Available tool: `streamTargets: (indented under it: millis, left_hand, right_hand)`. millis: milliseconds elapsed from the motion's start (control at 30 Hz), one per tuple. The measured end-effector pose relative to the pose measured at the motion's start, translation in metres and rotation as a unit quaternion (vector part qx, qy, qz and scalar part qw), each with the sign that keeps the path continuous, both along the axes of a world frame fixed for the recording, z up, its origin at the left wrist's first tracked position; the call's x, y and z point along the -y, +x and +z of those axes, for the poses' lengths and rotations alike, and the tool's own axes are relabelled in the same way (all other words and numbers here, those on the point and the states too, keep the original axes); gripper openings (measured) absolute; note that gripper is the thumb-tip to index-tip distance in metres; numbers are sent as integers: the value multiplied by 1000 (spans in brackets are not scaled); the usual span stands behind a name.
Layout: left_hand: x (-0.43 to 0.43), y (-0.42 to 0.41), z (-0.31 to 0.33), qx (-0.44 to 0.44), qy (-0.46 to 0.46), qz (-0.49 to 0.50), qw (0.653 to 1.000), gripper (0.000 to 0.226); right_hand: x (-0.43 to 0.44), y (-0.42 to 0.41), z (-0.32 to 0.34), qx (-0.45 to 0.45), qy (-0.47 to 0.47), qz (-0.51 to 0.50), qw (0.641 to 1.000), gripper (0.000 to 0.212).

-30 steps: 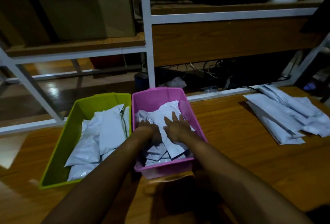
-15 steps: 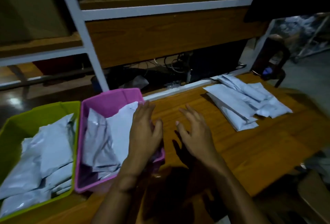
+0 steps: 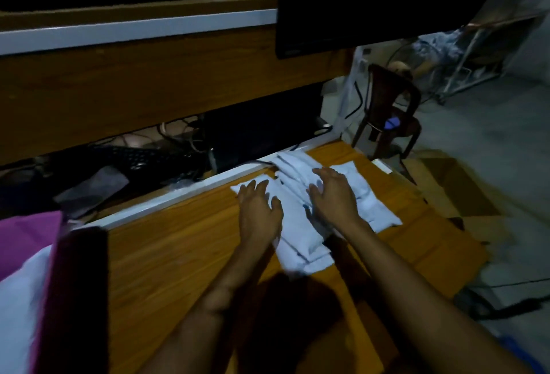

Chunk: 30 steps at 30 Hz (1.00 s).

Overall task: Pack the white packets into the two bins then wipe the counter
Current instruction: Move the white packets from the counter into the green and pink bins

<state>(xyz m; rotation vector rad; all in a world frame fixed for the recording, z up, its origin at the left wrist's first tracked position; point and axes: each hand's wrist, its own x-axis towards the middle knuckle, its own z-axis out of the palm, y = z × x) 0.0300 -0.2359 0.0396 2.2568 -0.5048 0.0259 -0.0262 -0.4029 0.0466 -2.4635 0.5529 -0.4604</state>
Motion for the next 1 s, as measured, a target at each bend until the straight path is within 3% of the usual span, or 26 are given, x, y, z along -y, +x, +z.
streamTargets:
  millis: [100, 267, 500, 700, 833, 1000]
  left_hand:
    - [52, 11, -25, -24, 132, 35, 990, 66]
    - [85, 17, -53, -155, 174, 104, 967, 81]
    - [70, 30, -68, -95, 175, 33, 979, 76]
    - [44, 28, -51, -1, 72, 10, 997, 66]
    - [28, 25, -22, 43, 5, 2, 999, 56]
    - [-25, 5, 22, 97, -23, -24, 995, 60]
  right_hand:
    - [46, 36, -15, -61, 6, -7, 998, 55]
    - [84, 75, -44, -193, -52, 76, 977, 68]
    - [81, 83, -59, -239, -130, 68, 960, 76]
    - [68, 79, -43, -191, -93, 12, 977, 71]
    - [52, 69, -17, -119, -83, -38, 989, 69]
    - [-11, 34, 29, -2, -20, -73, 997, 68]
